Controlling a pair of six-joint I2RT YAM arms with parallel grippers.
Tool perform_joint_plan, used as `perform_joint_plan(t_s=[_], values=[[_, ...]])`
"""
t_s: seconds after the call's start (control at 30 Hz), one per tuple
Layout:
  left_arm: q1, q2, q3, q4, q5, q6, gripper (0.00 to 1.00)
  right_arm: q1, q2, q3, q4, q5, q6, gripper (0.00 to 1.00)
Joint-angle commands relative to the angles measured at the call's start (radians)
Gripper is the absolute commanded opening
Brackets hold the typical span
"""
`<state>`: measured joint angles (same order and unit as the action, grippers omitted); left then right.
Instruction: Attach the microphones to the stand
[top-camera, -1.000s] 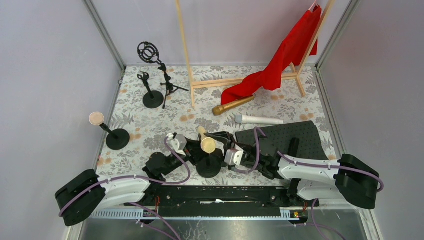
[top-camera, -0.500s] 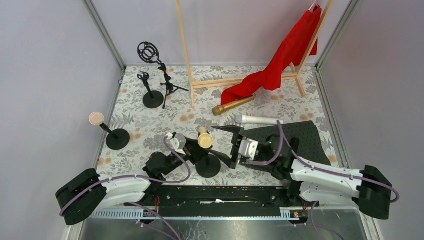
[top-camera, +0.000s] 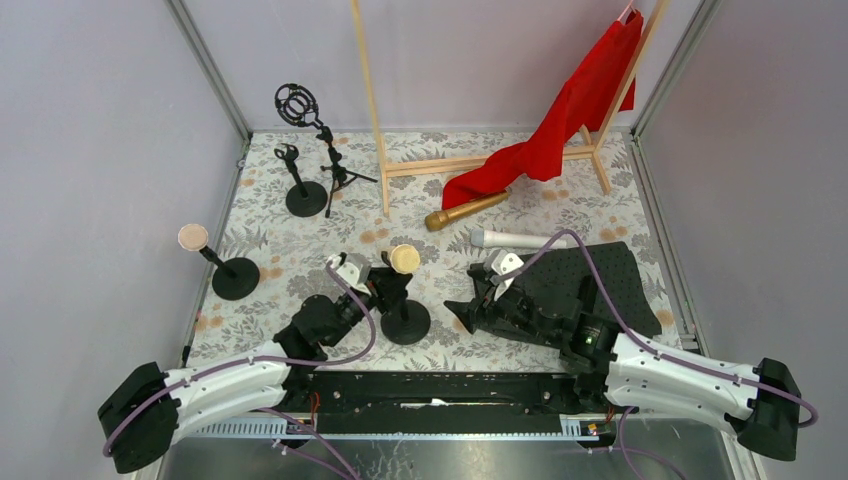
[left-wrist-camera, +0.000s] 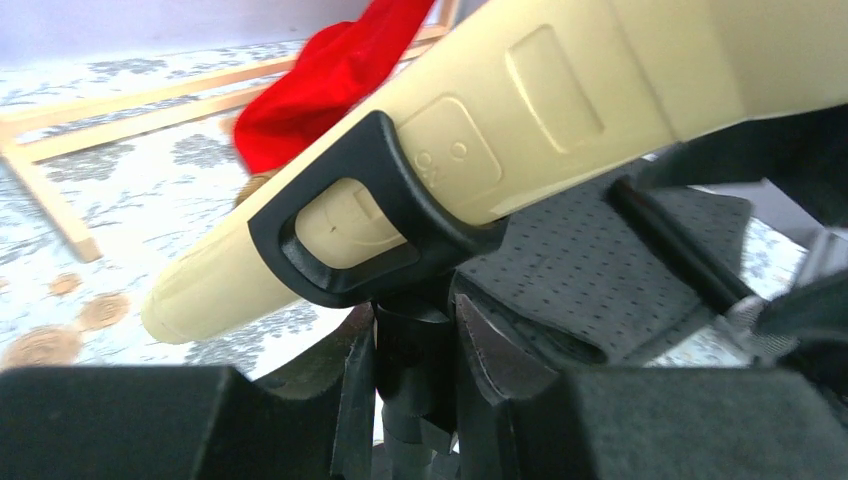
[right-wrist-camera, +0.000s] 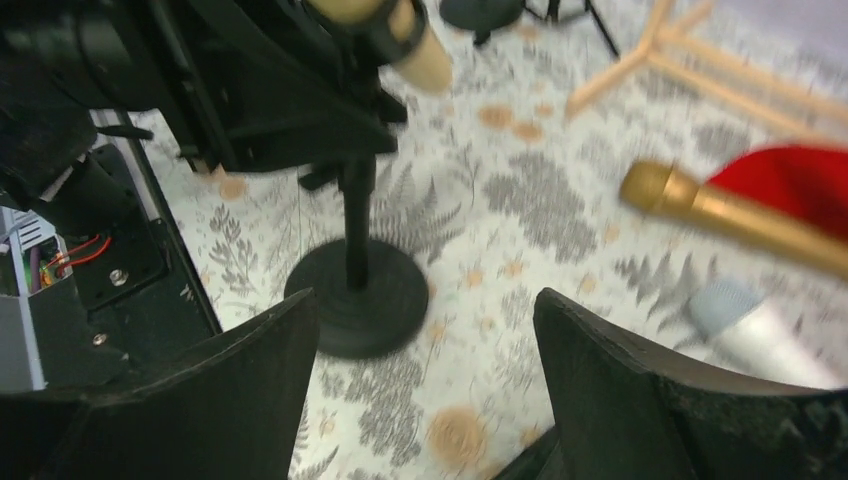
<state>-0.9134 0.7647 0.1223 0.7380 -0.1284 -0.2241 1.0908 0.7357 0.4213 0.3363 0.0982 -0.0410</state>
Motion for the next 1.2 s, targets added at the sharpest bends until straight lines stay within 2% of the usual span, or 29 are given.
perform_joint_plan(t_s=[0.0,0.07,0.1,0.27,0.43,0.7,1.17], values=[[0.006,-0.039,0.093,-0.049,-0.206,0.058,0.0,0.0,-0.008,-0.026,-0.147,0.101,0.259,0.87],[0.006,-0.038,0.117,-0.049,-0.278,0.099,0.0,0.0,0.009,-0.039,-0.173,0.091,0.306,0.97],[0.006,-0.031,0.131,-0.05,-0.322,0.125,0.0,0.0,0.018,-0.043,-0.191,0.092,0.331,0.99],[0.03,0.031,0.215,0.002,-0.509,0.258,0.0,0.0,0.069,-0.073,-0.239,0.079,0.454,1.0],[0.184,0.095,0.268,0.036,-0.423,0.262,0.0,0.0,0.149,-0.079,-0.258,0.11,0.537,1.0],[0.441,0.181,0.271,0.22,-0.327,0.283,0.0,0.0,0.323,0.022,-0.4,0.15,0.522,1.0],[0.792,0.403,0.226,0.609,-0.193,0.263,0.0,0.0,0.488,0.101,-0.346,0.11,0.472,1.0]])
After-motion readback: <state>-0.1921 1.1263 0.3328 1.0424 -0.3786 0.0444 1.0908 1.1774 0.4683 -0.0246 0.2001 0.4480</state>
